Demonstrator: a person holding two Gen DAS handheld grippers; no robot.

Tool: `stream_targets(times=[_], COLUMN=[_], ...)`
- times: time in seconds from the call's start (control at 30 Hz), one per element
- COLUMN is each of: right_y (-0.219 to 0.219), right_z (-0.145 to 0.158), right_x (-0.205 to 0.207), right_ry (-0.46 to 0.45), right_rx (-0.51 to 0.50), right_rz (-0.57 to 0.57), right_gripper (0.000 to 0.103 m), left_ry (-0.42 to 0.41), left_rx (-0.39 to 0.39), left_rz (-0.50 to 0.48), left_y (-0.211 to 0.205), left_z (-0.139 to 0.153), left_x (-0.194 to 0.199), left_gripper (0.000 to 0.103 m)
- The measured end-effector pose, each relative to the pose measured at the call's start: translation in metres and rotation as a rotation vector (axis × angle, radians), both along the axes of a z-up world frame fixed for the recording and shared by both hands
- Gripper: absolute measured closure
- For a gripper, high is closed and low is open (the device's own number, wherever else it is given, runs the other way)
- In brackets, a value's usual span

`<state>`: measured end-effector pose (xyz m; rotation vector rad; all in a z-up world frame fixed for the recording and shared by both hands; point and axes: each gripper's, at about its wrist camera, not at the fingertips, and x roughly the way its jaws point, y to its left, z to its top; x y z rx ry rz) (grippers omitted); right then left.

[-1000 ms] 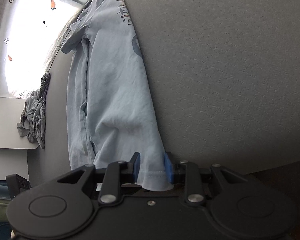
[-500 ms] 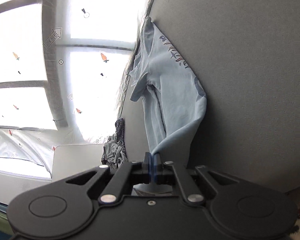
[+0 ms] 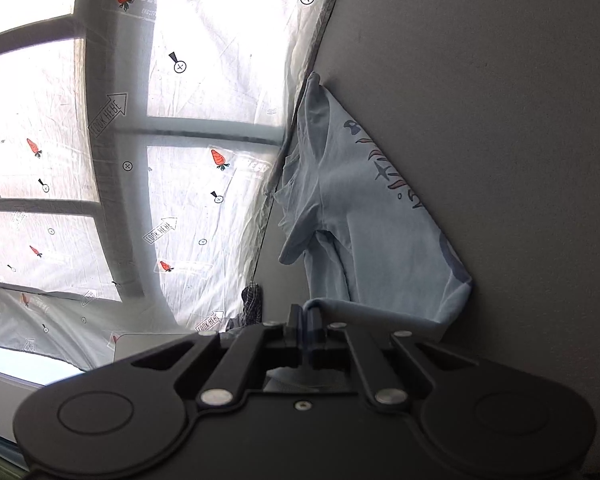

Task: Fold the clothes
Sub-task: 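Fold the held end over the shirt toward the collar and open both tools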

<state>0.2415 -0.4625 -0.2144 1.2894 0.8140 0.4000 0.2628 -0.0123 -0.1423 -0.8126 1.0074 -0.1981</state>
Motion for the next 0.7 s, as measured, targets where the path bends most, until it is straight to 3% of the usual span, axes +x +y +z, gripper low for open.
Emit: stream_targets(times=[0.23, 0.47, 0.6, 0.67, 0.7], right_y=[0.001, 0.003, 0.004, 0.004, 0.004], right_z=[0.002, -0.019, -0.035, -0.043, -0.047], right_x=[0.063, 0.133, 0.151, 0.160, 0.165], right_ry=[-0.007, 0.076, 0.140, 0.172, 0.188], right_rx=[-0.032, -0.052, -0.047, -0.044, -0.043], right_rz=[-0.037, -0.079, -0.088, -0.093, -0.095], right_gripper=[0.101, 0.100, 0.097, 0.097, 0.097], left_ry=[-0.024, 0.071, 0.142, 0.141, 0.132], left_rx=[0.012, 0.036, 0.056, 0.058, 0.051], left_rz=[-0.013, 0.022, 0.040, 0.041, 0.048], left_y=[0.007, 0.019, 0.021, 0.022, 0.024], left_z=[0.001, -0.042, -0.065, -0.068, -0.067], left_x=[0.081, 0.168, 0.200, 0.205, 0.205], left_gripper=[0.093, 0.090, 0.084, 0.080, 0.073])
